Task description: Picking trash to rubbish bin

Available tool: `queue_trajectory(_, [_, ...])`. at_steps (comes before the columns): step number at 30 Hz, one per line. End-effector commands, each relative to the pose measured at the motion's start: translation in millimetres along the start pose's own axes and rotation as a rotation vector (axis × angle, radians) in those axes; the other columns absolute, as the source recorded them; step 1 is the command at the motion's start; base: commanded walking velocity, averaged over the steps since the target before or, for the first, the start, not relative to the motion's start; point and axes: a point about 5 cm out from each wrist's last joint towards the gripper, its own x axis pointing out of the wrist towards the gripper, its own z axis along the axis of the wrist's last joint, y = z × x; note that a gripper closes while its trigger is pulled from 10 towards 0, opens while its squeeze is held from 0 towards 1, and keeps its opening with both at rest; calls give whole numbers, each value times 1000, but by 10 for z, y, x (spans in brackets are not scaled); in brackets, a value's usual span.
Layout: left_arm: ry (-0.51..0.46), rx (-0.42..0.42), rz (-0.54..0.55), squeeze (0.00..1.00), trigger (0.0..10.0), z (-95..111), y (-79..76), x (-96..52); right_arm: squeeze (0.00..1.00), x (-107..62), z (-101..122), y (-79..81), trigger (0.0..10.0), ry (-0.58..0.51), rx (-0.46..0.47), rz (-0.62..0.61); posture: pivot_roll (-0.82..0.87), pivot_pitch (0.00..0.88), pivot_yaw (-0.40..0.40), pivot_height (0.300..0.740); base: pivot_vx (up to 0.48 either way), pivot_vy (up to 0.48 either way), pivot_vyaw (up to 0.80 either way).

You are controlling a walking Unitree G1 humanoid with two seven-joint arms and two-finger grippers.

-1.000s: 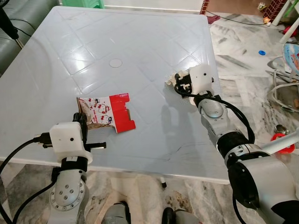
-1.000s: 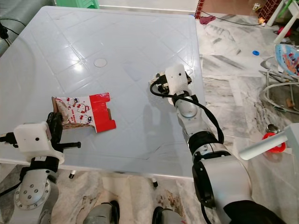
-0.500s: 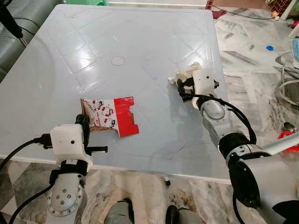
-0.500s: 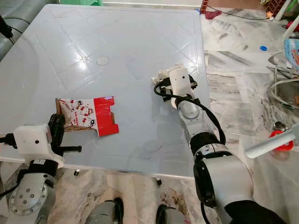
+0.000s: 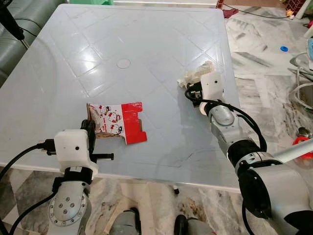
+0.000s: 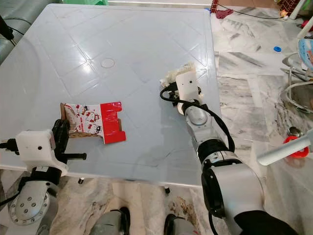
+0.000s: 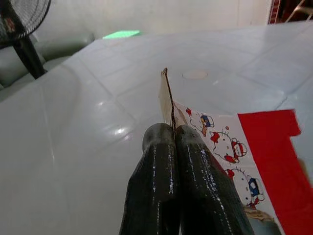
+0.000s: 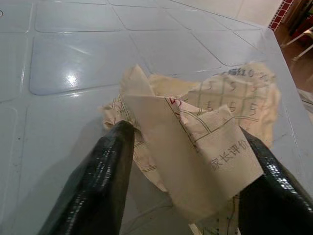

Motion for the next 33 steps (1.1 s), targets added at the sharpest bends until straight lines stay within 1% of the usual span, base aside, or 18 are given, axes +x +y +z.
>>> queue_trajectory(1, [0,3,-9,0,0,1,-6,2,0,-7,-26,-7,0,14,16,-5,349,223,-22,740,0,0,0])
queue_trajectory(7, [-4,-1,-7,0,0,-6,-24,20,0,-4,-16,10,0,8,10,10,341,207,-31,740,0,0,0])
queue_trajectory(14, [-25,-2,-11,0,0,11,-33,92,0,-2,3,-8,0,-6,11,9,331,191,-31,740,0,0,0])
queue_trajectory(22, [-24,-3,-11,0,0,-6,-28,91,0,-15,-21,16,0,-8,18,12,314,177,-28,740,0,0,0])
queue_trajectory(24, [-29,-4,-18,0,0,-6,-45,118,0,-12,-10,28,0,-14,28,11,298,170,-34,740,0,0,0])
queue_trajectory(28, [-42,-9,-5,0,0,-7,-55,180,0,13,78,44,0,-57,43,21,280,162,-41,740,0,0,0])
queue_trajectory(33, [-41,-18,-9,0,0,-31,-107,196,0,41,185,27,0,-103,50,28,263,149,-43,740,0,0,0])
